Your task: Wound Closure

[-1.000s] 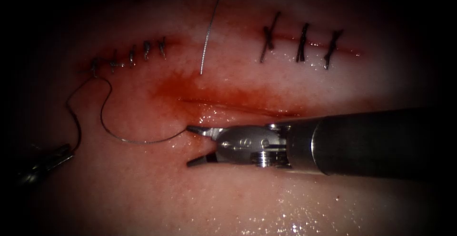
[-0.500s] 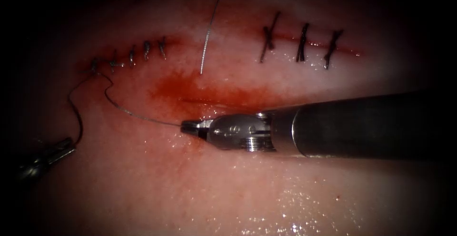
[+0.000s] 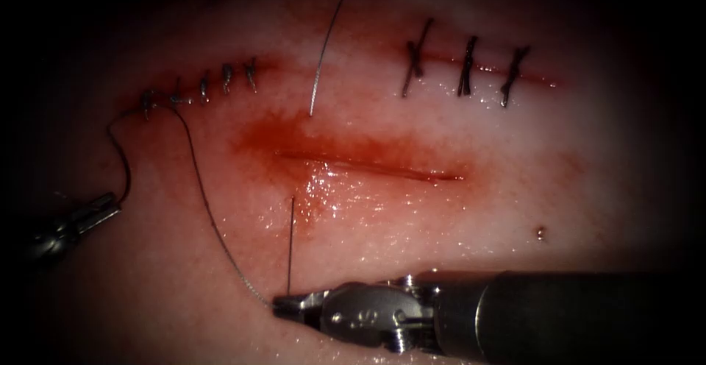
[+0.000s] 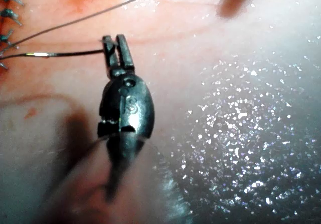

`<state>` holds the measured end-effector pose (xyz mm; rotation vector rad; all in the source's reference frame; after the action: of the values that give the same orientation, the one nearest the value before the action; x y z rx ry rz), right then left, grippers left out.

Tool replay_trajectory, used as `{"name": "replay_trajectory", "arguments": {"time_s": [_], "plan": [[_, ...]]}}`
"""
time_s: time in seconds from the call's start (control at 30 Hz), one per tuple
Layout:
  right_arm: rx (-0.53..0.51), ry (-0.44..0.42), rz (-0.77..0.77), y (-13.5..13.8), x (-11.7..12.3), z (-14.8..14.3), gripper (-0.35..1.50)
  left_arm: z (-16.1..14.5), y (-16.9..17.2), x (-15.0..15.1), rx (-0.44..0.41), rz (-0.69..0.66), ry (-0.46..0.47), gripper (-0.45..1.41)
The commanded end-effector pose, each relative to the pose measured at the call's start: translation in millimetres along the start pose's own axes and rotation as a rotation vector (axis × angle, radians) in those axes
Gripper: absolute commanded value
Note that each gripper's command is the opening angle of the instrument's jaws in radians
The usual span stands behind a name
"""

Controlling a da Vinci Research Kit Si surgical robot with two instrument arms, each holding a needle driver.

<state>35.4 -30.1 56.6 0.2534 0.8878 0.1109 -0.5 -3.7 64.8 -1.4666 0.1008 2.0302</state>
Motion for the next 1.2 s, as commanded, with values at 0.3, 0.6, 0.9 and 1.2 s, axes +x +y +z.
{"name": "replay_trajectory", "arguments": {"time_s": [0.3,0.6,0.9,1.2], "plan": [[0.041,0.016,0.006,-4.2,3.3,1.2,-0.35,0.3,1.5,-0.4,-0.003,0.000,-0.003,-0.45],[-0.072,0.115,0.047,2.1,1.6,0.1,1.20,0.2,1.4,-0.4,-0.005,0.007,-0.002,-0.45],[-0.130,0.127,0.025,7.5,-0.9,-0.3,1.10,0.1,0.9,-0.9,0.005,0.064,-0.004,-0.45],[-0.178,0.106,0.018,12.8,-4.1,3.4,0.98,0.4,1.2,-1.0,0.009,0.066,-0.010,-0.45]]}}
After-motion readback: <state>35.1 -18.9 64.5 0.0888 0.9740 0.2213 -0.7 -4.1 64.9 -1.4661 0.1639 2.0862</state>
